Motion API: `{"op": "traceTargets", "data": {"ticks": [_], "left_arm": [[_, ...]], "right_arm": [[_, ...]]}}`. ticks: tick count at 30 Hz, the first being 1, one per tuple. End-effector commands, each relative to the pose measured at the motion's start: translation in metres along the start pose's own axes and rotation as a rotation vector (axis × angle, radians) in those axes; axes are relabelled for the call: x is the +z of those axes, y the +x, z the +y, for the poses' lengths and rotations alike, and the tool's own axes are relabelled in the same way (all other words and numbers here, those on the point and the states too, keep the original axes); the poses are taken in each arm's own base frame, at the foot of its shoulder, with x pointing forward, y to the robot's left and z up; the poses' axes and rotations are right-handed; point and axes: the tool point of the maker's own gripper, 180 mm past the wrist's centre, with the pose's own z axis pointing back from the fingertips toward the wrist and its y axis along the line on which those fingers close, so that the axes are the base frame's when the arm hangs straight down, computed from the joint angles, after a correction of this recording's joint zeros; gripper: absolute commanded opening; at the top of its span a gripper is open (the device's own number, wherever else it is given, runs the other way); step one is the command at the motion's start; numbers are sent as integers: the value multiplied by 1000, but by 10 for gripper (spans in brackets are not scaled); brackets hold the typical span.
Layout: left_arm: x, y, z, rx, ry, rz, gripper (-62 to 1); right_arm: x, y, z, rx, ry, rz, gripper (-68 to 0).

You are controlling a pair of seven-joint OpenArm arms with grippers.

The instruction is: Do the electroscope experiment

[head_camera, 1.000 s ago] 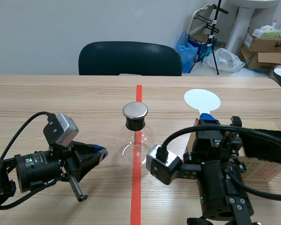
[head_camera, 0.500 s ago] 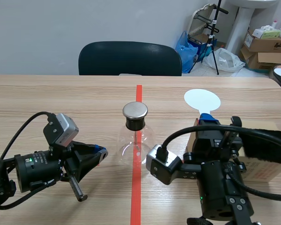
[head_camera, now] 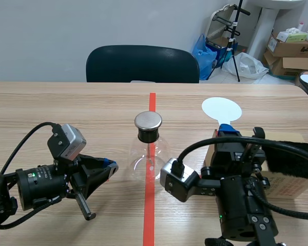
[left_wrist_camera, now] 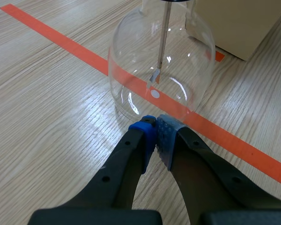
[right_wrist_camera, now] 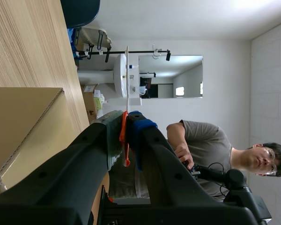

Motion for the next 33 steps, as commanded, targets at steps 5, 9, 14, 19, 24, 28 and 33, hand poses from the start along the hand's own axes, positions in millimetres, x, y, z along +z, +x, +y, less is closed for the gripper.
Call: {"op": "traceTargets", "data": {"ticks": [5,9,14,19,24,28,33], "left_arm": [[0,10,3,2,3,-35,-577],[0,10,3,2,3,-35,-577],[0,10,3,2,3,-35,-577],[0,10,3,2,3,-35,-577],[0,10,3,2,3,-35,-577],[0,10,3,2,3,-35,-577],[0,10,3,2,2,-35,-577]], "right_arm": [[-6,-5,-7,10,-29,3,-666],[-6,-5,-7,10,-29,3,-666],[-6,-5,-7,10,-29,3,-666],[-6,-4,-7,6,-30,4,-665],[-4,-3,-6,0,-24,0,-665],[0,-8,-6,-5,-13,14,-665],[5,-18,-12,-26,-11,34,-665]]}}
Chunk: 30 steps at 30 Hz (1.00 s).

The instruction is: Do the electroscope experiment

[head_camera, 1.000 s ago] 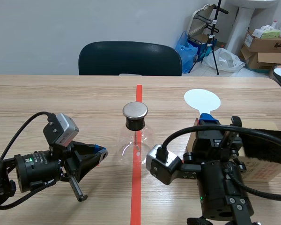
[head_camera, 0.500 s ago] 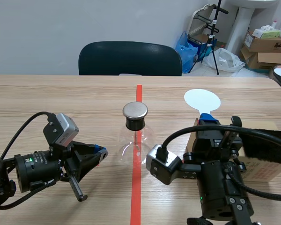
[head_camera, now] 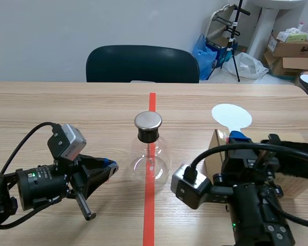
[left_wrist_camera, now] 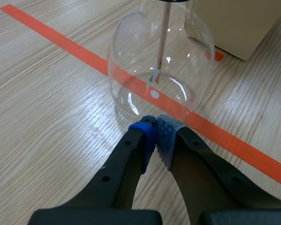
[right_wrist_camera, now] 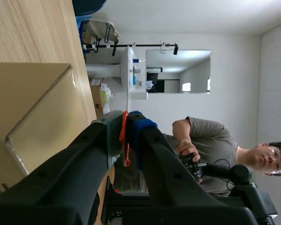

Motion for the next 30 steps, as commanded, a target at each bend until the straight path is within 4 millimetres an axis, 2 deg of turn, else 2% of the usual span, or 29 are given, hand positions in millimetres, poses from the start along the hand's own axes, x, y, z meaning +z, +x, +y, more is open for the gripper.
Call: {"op": "traceTargets", "data": {"ticks": [1,11,18,21,28,30], "left_arm": [[0,10,4,1,6,-35,-577],[3,8,3,6,2,-29,-577],[30,3,-10,45,-8,-28,-577],[49,16,-21,47,-9,-73,-577],[97,69,-64,67,-115,-208,-577],[108,82,-70,56,-115,-229,-577]], "right_arm": [[-5,-4,-17,-28,-48,21,-665],[9,-29,-24,-8,-66,34,-665],[24,-55,-33,59,-123,38,-665],[29,-65,-35,65,-131,39,-665],[39,-94,-32,72,-112,47,-665],[42,-100,-28,78,-100,41,-665]]}}
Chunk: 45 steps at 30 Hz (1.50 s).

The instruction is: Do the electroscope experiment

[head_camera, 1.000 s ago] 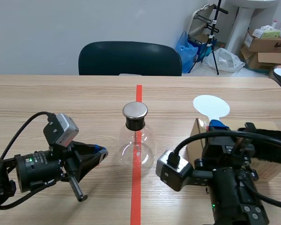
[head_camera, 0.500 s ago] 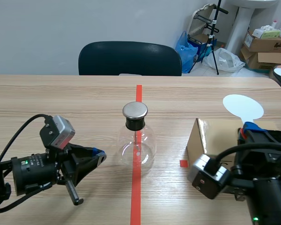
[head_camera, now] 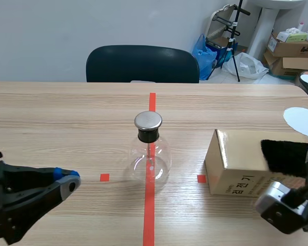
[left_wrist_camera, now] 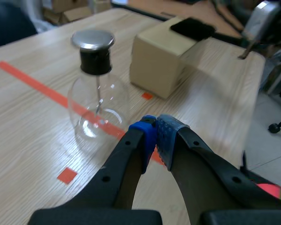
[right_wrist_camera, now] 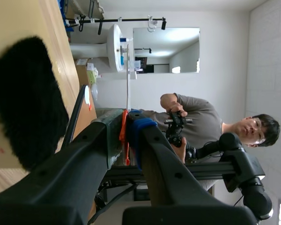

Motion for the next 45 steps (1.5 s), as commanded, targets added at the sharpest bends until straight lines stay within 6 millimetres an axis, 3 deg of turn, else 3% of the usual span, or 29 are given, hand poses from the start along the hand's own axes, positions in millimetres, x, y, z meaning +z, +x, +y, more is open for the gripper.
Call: {"op": "traceTargets", "data": {"ticks": [1,5,9,20,24,26,30,37,42,45], "left_arm": [[3,12,-5,7,5,-44,-577],[14,43,-15,-29,13,-111,-577],[17,56,-15,-64,25,-124,-577],[18,53,-14,-110,24,-99,-571],[18,49,-22,-173,-17,-78,-481],[18,46,-25,-198,-36,-64,-388],[18,49,-28,-213,-50,-85,14],[19,55,-29,-213,-54,-116,14],[19,55,-29,-213,-54,-116,14],[19,55,-29,-213,-53,-116,14]], "right_arm": [[2,-5,-7,20,-48,-9,-665],[10,-17,3,21,-19,-12,-665],[12,-28,15,32,6,-1,-665],[19,-30,47,38,87,-31,-665],[24,-27,57,55,122,-51,-665],[25,-28,59,53,128,-43,-665],[23,-28,57,52,121,-40,-665],[24,-1,62,45,133,-161,-665],[23,-35,63,56,142,31,-665],[25,-13,74,64,199,-89,-665]]}}
